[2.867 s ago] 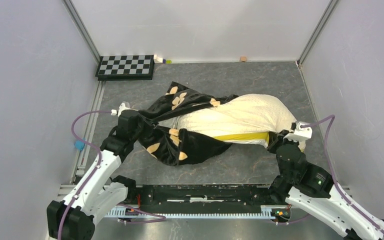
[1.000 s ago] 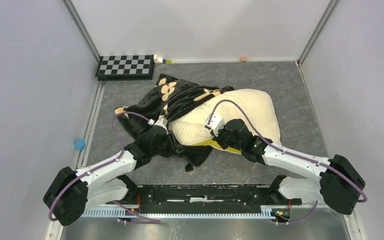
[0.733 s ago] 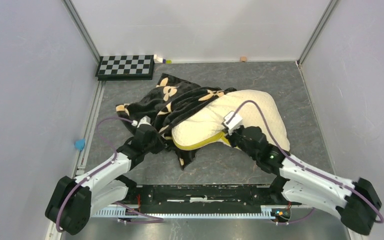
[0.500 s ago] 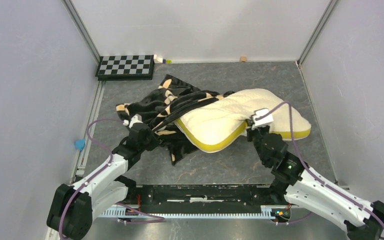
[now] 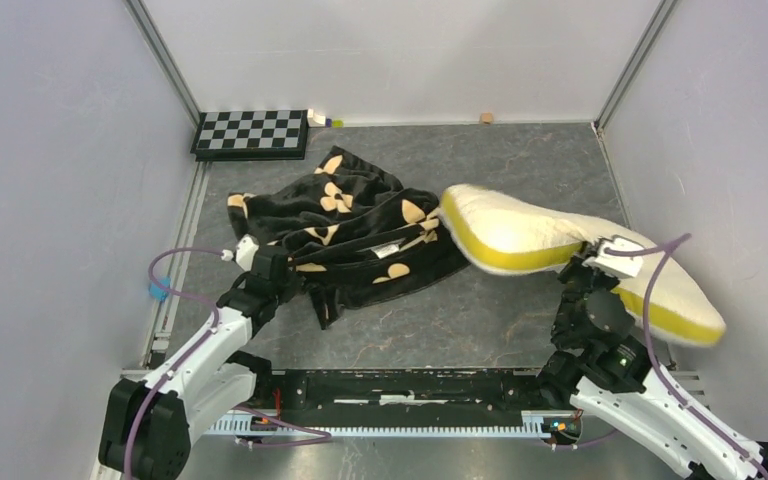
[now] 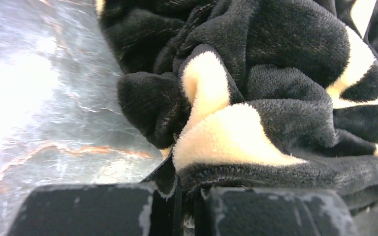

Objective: Remove the pillowcase from the pillow

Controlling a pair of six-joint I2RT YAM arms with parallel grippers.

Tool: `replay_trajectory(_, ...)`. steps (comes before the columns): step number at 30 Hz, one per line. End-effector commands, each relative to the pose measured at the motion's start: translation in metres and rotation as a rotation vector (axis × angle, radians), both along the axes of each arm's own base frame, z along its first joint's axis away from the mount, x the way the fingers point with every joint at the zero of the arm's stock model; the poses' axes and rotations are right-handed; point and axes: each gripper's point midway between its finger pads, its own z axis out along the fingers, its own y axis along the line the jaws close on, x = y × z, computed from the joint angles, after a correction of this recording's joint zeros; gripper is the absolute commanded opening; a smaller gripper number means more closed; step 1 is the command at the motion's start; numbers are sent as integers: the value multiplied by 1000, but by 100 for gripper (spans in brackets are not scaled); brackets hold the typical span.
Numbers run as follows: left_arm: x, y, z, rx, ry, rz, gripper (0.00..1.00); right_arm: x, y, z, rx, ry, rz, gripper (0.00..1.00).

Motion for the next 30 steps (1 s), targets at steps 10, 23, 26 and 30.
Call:
replay_trajectory(10,24,73,98,76,-289,478,3,35,32,49,-49,-45,-21,0)
replay_trajectory(23,160,17,196,122,-364,228,2,208,100,156,44,-234,150,0)
replay_trajectory(26,172,-5,210,119,-414,78,37,237,157,191,-6,-217,412,31)
replay_trajectory(30,161,-1,218,170,-390,43,100,235,186,176,-49,-140,578,98)
